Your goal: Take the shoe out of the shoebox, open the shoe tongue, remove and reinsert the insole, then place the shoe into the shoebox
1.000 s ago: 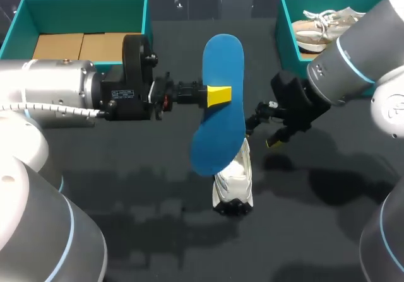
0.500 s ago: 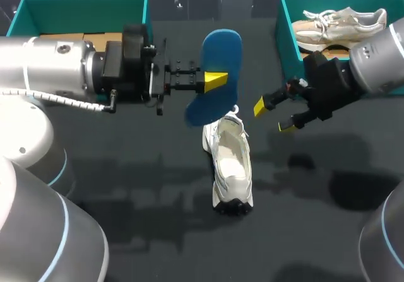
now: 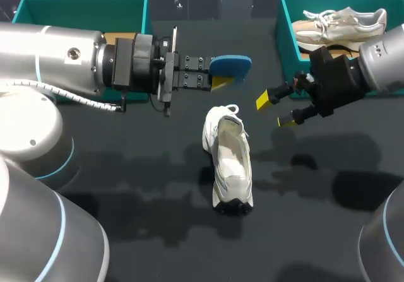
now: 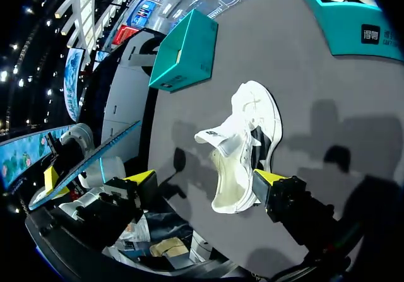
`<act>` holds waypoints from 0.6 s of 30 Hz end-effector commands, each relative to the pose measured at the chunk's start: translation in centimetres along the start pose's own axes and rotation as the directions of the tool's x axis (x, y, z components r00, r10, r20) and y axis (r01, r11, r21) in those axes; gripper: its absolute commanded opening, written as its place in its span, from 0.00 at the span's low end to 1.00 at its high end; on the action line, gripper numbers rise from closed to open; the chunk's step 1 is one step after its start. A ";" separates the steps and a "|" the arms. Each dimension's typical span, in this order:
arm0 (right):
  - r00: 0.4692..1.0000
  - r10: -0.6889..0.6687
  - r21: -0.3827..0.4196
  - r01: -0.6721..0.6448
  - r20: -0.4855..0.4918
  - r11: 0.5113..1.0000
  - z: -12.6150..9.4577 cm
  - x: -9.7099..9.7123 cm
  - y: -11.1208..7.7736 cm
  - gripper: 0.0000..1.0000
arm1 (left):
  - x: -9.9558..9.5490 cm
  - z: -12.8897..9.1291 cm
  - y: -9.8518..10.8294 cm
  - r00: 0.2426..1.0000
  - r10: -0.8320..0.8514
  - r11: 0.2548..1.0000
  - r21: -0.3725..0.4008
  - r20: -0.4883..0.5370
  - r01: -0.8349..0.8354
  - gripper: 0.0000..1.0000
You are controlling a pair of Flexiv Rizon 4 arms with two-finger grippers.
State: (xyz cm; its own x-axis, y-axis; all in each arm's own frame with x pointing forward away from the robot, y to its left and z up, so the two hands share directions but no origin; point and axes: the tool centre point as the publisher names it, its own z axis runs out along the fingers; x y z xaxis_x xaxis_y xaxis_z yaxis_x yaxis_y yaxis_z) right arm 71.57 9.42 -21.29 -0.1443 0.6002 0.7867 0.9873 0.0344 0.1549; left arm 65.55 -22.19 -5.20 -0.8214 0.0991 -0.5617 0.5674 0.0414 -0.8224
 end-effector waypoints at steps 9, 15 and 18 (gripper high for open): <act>0.989 -0.005 -0.036 0.000 -0.147 0.999 -0.4 1.5 2.6 1.00 | -0.1 -1.0 5.4 0.889 0.455 0.888 -0.046 -0.045 -0.457 0.00; 0.975 -0.018 -0.037 0.010 -0.221 0.999 -0.5 2.0 4.1 1.00 | -0.5 -0.4 7.4 0.805 0.592 0.804 -0.047 -0.023 -0.593 0.00; 0.971 -0.008 -0.044 -0.003 -0.239 0.999 -0.8 2.1 4.5 1.00 | -0.5 -0.2 7.8 0.783 0.622 0.781 -0.055 -0.027 -0.622 0.00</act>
State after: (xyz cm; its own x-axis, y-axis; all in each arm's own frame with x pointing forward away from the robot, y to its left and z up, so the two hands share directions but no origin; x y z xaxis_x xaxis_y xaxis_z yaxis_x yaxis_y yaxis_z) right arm 75.10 10.08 -18.06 -0.1632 0.3975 0.9030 0.9832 -0.0102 0.1822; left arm 70.14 -20.90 -10.63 -0.3461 0.1515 -0.9259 0.9380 0.0370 -0.3446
